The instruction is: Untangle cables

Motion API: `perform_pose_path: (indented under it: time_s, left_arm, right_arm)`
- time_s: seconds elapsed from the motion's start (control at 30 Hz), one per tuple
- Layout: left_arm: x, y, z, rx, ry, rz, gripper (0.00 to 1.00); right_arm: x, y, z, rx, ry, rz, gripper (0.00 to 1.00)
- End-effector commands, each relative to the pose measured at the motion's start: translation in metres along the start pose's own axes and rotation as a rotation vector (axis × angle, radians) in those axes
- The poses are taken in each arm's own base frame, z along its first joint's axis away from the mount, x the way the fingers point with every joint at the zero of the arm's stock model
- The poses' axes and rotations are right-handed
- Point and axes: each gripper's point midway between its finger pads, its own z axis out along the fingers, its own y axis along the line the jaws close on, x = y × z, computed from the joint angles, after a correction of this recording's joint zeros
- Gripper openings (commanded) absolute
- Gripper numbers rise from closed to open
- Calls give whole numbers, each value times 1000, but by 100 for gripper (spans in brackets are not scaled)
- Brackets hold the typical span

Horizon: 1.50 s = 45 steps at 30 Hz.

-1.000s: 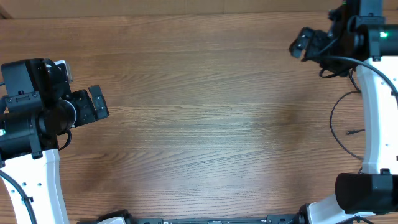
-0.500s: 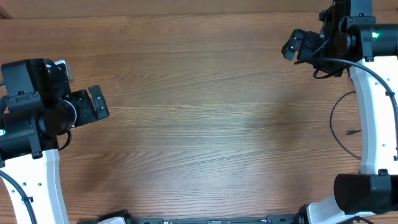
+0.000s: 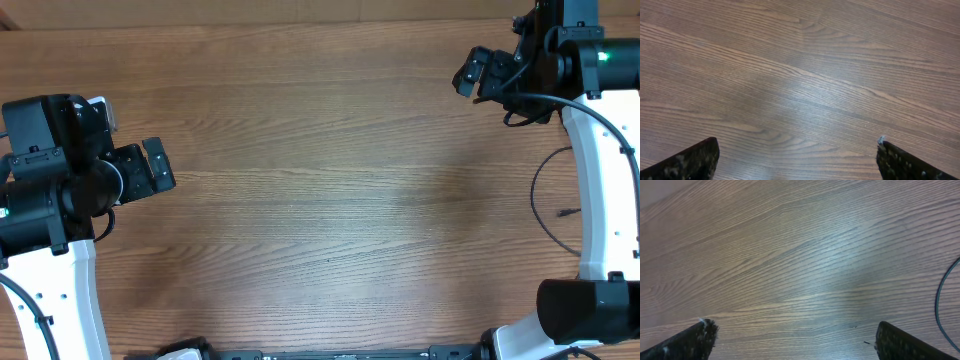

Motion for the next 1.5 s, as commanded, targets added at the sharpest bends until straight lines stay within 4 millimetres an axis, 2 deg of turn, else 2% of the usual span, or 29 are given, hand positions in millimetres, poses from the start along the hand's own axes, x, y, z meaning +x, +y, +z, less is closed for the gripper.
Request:
perform_pose_path:
  time_s: [0.0,0.2,0.43,0.57,0.73,1.0,1.2,1.33,1.47]
  left_arm:
    - [-2,2,-7,-6,-26,-1,100]
    - [0,0,-11,-3,-33,2,100]
    - [1,-5,-35,23,-136,-2,100]
    - [-5,-13,-37,57,-244,-13,100]
    - [-6,-22,-24,124,-419,-36,100]
    - [9,-47,6,356,-720,-18,100]
    - [25,-54,13,456,-928,-11,100]
    - [37,-53,9,491,-1070,0,100]
    - [48,-35,8,474,-1191,-118,100]
  right_arm:
    - [-3,3,-8,-9,-26,-13,100]
    - [-3,3,-8,-9,-26,-13,100]
    - [-3,3,-8,-9,-26,-13,100]
    - [-3,3,-8,-9,-26,-13,100]
    - [-3,3,-8,-9,-26,-13,100]
    - [-3,3,-8,-9,-26,-13,100]
    - [-3,3,-8,-9,-26,-13,100]
    - [-3,3,-8,-9,-26,-13,100]
    - [-3,3,-8,-9,-26,-13,100]
